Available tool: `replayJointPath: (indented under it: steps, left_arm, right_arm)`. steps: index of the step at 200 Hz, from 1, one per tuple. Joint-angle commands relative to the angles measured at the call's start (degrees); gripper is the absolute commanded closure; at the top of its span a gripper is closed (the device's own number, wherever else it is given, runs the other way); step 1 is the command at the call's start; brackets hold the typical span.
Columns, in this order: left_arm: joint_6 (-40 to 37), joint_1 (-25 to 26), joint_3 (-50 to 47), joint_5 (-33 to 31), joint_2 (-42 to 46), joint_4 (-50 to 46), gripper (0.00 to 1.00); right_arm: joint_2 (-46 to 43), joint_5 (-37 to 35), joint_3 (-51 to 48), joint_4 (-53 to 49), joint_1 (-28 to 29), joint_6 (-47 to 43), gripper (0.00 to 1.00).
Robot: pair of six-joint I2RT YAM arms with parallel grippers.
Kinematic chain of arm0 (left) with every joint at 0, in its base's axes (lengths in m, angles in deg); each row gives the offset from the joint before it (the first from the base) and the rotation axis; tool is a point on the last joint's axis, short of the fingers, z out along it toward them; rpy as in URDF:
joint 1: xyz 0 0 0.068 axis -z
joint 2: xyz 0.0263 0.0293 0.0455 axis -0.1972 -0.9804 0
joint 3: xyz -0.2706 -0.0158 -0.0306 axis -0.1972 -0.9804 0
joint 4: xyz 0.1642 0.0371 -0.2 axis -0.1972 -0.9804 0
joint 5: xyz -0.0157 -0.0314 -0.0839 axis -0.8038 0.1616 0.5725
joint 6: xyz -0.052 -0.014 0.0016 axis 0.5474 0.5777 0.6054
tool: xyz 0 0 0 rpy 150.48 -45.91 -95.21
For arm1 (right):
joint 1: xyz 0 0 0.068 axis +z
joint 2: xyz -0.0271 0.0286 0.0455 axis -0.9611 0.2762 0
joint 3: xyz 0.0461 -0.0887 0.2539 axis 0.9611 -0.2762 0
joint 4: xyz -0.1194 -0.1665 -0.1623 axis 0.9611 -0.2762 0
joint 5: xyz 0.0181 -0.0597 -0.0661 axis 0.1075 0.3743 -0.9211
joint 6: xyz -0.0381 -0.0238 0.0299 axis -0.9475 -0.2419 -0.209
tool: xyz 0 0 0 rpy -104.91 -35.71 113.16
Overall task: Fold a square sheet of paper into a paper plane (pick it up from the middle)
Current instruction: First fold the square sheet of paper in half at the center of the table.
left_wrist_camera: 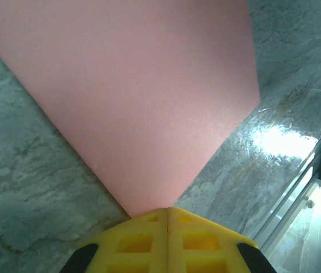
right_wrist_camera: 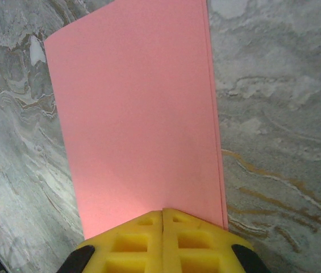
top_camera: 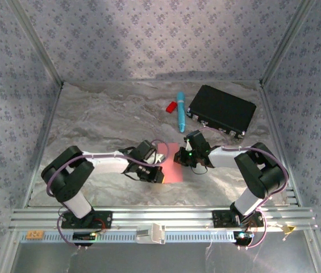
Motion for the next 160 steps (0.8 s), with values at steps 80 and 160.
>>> replayJointPath:
  steps: [80,160]
  left_arm:
    - [5.86,-9.11,5.16,5.02,-1.76,7.04,1.00]
    - [4.45,-13.63,15.86,7.46,-10.91,2.24,1.00]
  right_arm:
    - [1.31,-5.49,-3.40,-9.67,-0.92,-0.60,1.00]
    - [1.40,-4.80,-3.15,-9.57,-0.86,-0.87,1.00]
